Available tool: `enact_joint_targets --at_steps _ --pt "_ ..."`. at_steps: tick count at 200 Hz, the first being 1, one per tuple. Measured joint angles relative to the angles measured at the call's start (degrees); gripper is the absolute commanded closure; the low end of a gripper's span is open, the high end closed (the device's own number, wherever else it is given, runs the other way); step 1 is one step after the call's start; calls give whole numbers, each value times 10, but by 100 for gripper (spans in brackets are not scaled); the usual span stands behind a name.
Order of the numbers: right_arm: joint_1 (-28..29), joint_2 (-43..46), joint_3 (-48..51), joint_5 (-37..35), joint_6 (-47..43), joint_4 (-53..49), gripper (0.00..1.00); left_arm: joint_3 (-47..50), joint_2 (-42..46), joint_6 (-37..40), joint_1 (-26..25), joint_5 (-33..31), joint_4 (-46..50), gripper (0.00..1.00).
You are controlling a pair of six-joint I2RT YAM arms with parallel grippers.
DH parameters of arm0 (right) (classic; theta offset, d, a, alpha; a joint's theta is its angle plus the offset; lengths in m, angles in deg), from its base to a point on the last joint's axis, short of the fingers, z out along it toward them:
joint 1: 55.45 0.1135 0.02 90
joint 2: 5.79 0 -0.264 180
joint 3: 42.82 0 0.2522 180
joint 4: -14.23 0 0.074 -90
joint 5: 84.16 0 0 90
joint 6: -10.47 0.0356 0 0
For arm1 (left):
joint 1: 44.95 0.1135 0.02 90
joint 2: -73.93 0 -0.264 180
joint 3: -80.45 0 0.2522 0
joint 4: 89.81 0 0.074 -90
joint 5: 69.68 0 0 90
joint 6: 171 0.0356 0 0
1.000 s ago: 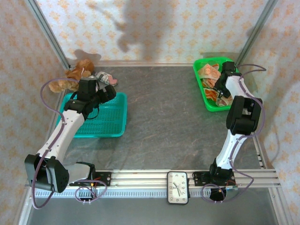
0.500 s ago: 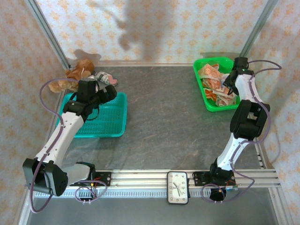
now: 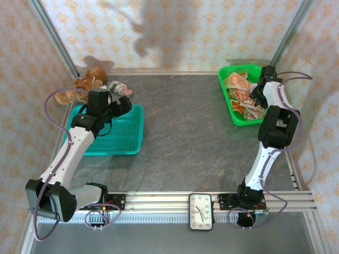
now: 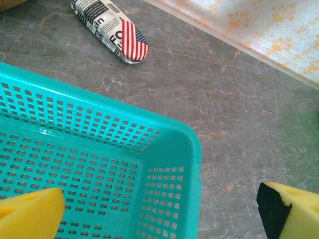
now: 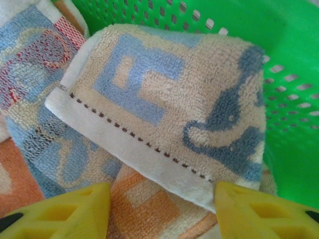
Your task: Fold and stack the towels
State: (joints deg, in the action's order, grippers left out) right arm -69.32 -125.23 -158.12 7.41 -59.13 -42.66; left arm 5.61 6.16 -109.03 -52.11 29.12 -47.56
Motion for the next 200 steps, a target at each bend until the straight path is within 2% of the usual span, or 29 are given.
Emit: enact_joint_targets --at_steps 28,37,51,63,76,121,173,200 --pt "1 19 45 19 37 22 42 0 0 0 0 0 1 0" --pt "2 19 49 24 45 24 45 0 0 0 0 0 1 0" --pt "3 19 53 28 56 26 62 0 0 0 0 0 1 0" --pt "5 19 57 29 58 30 87 0 0 0 0 0 1 0" --pt "6 19 63 29 61 33 100 0 0 0 -1 0 1 0" --pt "10 46 68 21 62 33 100 0 -1 0 -7 5 0 0" --pt "40 225 75 -3 44 33 100 -8 -29 0 -26 18 0 0" --pt "72 296 40 -16 31 25 100 -20 -37 0 -30 25 -1 0"
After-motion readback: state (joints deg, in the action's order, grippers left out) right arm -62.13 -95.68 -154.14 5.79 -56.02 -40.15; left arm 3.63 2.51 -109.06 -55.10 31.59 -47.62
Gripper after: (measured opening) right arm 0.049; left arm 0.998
